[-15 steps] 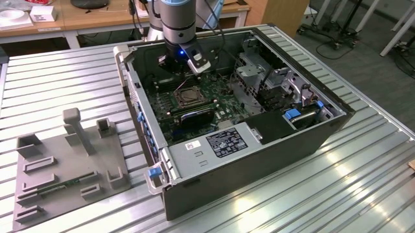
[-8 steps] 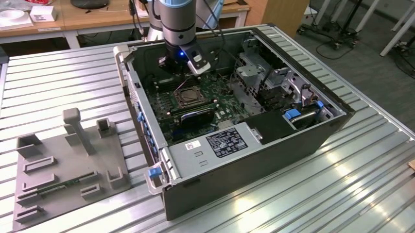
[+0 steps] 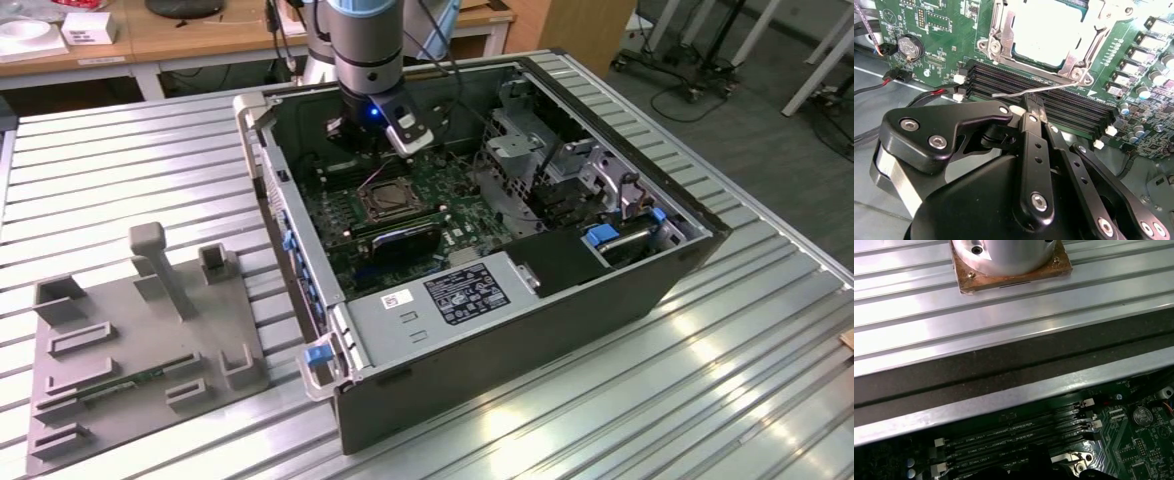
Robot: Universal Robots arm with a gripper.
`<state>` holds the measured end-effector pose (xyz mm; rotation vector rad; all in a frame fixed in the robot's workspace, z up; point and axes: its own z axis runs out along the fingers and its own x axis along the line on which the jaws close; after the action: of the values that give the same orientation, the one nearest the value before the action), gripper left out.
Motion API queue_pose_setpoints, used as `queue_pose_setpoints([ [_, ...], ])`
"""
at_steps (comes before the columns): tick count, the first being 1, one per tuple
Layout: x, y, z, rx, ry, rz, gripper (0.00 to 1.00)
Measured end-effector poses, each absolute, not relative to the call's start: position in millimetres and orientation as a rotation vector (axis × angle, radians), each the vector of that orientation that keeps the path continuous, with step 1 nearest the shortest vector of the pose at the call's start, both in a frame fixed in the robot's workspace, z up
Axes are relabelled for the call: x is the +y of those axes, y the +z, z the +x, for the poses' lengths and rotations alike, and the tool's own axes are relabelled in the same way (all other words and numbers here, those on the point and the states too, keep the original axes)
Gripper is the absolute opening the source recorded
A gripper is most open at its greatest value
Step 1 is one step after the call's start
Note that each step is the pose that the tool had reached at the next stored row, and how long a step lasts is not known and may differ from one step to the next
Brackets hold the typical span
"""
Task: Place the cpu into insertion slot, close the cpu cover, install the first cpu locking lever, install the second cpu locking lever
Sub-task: 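Install the first cpu locking lever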
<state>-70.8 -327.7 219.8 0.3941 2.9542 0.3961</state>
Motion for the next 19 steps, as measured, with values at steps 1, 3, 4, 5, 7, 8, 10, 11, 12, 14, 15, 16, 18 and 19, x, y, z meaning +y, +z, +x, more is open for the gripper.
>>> queue_pose_setpoints([
  [1, -327.7, 219.6, -70.5, 2.954, 0.396, 0.394, 0.11],
  [3, -327.6, 219.4, -69.8, 2.954, 0.396, 0.394, 0.11],
  [4, -327.6, 219.3, -69.5, 2.954, 0.396, 0.394, 0.11],
  [5, -327.7, 219.1, -69.2, 2.954, 0.396, 0.394, 0.11],
  [7, -327.6, 218.5, -69.0, 2.954, 0.395, 0.394, 0.11],
  [8, -327.7, 218.1, -68.9, 2.954, 0.394, 0.394, 0.11],
  [10, -327.7, 217.1, -68.7, 2.954, 0.391, 0.394, 0.11],
  [11, -327.7, 216.6, -68.5, 2.954, 0.39, 0.393, 0.11],
  [12, -327.7, 216.2, -68.4, 2.955, 0.388, 0.393, 0.11],
  [14, -327.7, 215.4, -67.8, 2.955, 0.387, 0.393, 0.11],
  [15, -327.7, 215.0, -67.4, 2.955, 0.386, 0.393, 0.11],
  [16, -327.7, 214.5, -66.9, 2.955, 0.386, 0.393, 0.11],
  [18, -327.7, 213.5, -66.0, 2.955, 0.386, 0.393, 0.11],
  [19, -327.7, 213.0, -65.6, 2.955, 0.386, 0.393, 0.11],
])
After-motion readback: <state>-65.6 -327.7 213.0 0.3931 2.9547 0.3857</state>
